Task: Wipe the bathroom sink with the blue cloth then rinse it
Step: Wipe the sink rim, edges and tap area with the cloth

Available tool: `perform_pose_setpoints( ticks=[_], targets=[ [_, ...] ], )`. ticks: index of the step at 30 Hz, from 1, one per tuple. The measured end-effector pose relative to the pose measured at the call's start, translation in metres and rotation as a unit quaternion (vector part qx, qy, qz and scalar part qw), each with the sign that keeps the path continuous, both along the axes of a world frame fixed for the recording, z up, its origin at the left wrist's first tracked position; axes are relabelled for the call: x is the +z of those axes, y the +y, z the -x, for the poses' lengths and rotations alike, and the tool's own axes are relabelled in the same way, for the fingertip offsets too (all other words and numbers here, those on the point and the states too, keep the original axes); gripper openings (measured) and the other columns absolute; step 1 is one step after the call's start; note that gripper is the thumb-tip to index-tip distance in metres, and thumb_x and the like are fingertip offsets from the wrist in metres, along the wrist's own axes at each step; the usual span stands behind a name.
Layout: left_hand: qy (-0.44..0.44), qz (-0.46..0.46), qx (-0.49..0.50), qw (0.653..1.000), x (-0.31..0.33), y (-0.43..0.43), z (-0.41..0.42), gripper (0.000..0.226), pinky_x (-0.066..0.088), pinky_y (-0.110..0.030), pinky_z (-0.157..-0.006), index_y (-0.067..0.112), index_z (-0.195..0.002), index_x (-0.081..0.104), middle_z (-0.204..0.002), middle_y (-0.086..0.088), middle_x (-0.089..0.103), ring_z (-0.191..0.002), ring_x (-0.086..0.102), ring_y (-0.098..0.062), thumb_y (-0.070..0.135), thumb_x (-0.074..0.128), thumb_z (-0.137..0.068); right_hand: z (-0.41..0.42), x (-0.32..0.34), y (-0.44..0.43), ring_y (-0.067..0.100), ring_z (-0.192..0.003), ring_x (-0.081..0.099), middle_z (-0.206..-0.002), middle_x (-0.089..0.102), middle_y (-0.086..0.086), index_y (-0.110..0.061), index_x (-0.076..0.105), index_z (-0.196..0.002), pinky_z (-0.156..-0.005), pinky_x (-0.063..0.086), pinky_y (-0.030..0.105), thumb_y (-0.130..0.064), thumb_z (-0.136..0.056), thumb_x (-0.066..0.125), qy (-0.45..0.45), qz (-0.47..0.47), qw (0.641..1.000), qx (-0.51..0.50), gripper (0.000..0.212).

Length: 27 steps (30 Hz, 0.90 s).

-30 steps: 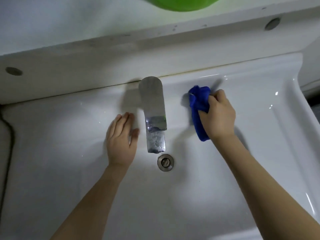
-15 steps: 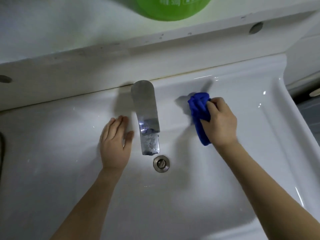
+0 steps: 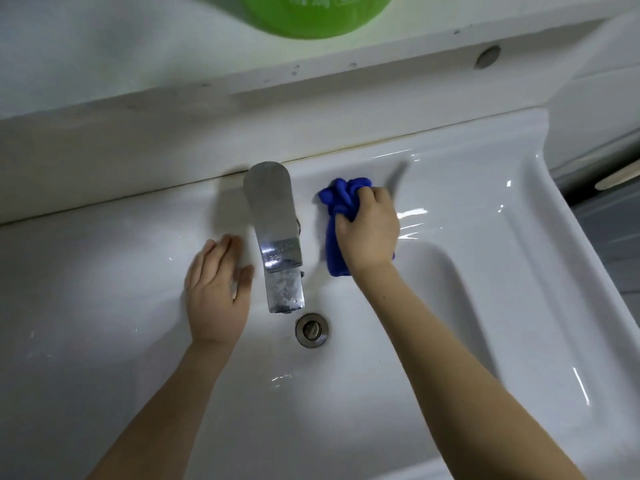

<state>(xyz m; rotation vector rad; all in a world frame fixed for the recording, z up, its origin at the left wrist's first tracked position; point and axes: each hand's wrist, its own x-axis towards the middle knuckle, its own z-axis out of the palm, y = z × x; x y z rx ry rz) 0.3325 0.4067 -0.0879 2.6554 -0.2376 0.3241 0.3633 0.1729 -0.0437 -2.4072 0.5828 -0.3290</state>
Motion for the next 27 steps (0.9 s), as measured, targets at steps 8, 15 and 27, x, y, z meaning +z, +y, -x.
perform_pose_setpoints(
  ticks=[8, 15, 27],
  targets=[
    [0.006, -0.005, 0.002, 1.000, 0.007, -0.002, 0.004, 0.052, 0.040, -0.053, -0.107, -0.001, -0.127, 0.060, -0.134, -0.020, 0.058, -0.129, 0.048, -0.040, 0.029, 0.035, -0.091, 0.015, 0.001, -0.003, 0.033, -0.089, 0.058, -0.106, 0.060, 0.011, -0.005, 0.067, -0.099, -0.062, 0.040, 0.030, -0.017, -0.079, 0.065, 0.010, 0.033, 0.976, 0.217, 0.024],
    [0.022, 0.005, 0.010, 1.000, 0.010, -0.001, 0.005, 0.054, 0.042, -0.052, -0.106, 0.002, -0.127, 0.061, -0.136, -0.017, 0.057, -0.129, 0.048, -0.039, 0.030, 0.035, -0.088, 0.042, 0.005, -0.111, 0.035, -0.094, 0.060, -0.110, 0.062, 0.011, -0.009, 0.066, -0.105, -0.064, 0.049, 0.033, -0.015, -0.073, 0.069, 0.020, 0.143, 0.974, 0.174, 0.033],
    [0.009, -0.005, 0.002, 1.000, 0.001, 0.003, 0.000, 0.047, 0.037, -0.048, -0.111, 0.010, -0.131, 0.060, -0.138, -0.008, 0.058, -0.132, 0.046, -0.030, 0.032, 0.045, -0.092, -0.006, 0.000, -0.008, 0.035, -0.087, 0.058, -0.114, 0.059, 0.015, -0.002, 0.063, -0.102, -0.065, 0.032, 0.029, -0.016, -0.084, 0.059, 0.036, 0.079, 0.991, 0.100, 0.023]
  ],
)
